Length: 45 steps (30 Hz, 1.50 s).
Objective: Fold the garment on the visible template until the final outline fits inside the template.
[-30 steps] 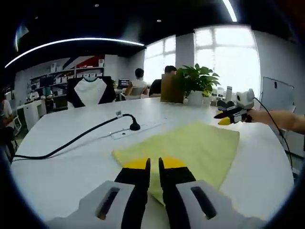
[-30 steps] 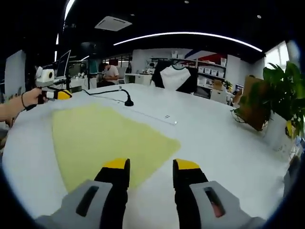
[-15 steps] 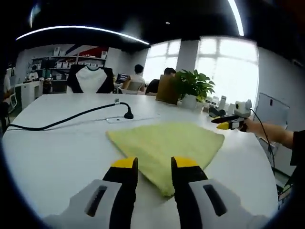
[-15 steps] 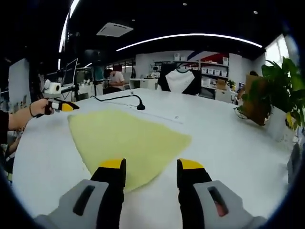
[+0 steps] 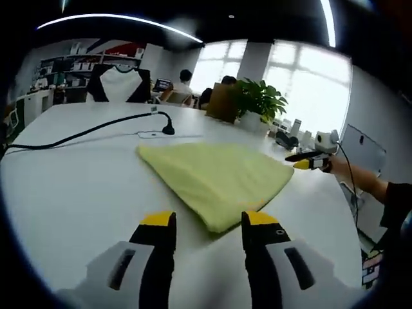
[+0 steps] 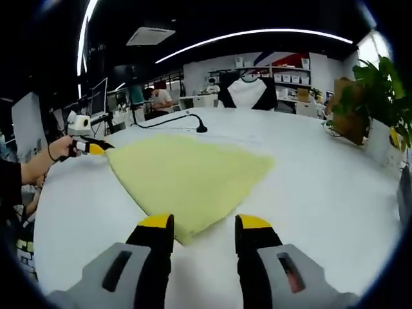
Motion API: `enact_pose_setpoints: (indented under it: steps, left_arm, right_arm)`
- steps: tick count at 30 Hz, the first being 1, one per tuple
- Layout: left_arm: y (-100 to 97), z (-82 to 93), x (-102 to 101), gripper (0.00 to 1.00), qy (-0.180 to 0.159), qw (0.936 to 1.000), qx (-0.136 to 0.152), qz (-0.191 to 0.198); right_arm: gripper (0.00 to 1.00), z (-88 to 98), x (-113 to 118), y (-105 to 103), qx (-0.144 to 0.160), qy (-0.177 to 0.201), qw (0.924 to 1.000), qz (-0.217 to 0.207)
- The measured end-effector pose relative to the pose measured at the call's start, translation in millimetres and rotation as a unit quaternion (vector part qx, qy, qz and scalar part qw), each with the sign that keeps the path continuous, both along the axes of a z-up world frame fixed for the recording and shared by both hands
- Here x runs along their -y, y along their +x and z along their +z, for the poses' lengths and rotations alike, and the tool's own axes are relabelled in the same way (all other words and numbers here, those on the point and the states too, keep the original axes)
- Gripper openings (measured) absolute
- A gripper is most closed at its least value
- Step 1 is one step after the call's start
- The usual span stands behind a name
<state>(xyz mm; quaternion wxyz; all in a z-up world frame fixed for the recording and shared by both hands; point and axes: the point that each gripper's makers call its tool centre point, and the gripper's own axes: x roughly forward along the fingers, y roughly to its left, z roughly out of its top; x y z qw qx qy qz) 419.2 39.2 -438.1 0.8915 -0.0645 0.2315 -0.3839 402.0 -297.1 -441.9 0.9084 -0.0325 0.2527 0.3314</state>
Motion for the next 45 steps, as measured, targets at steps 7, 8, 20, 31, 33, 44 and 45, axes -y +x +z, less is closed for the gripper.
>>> enact_pose_setpoints:
  steps: [7,8,20,31,33,44,45]
  left_arm:
    - [-3.6,-0.1,7,0.29,-0.027,0.9995,-0.016,-0.007]
    - [-4.3,1.2,8,0.26,-0.033,0.9993,-0.017,-0.008]
    - [-12.1,-1.2,7,0.02,-0.068,0.9958,-0.061,-0.002]
    - [-19.6,-18.2,-1,0.01,0.049,0.9984,-0.008,-0.025]
    - [-17.2,-18.6,-4,0.01,0.049,0.9985,-0.007,-0.024]
    - [-12.3,-17.3,-8,0.01,0.053,0.9985,0.008,-0.014]
    - [-12.1,-16.6,-8,0.01,0.049,0.9987,0.008,-0.013]
  right_arm:
    - [0.32,-9.6,-19,-9,-0.018,0.006,0.9995,0.026]
    - [0.31,-9.9,-20,-9,-0.026,0.017,0.9993,0.022]
    - [0.06,-13.8,-20,-4,-0.033,0.033,0.9986,0.022]
    - [0.01,-14.0,-12,-5,0.015,-0.036,0.9991,0.015]
    - [0.01,-14.0,-12,-5,0.032,-0.043,0.9982,0.026]
    - [0.03,-11.1,-7,-9,0.023,0.005,0.9996,0.015]
    - [0.03,-9.8,-6,-11,0.025,0.008,0.9995,0.015]
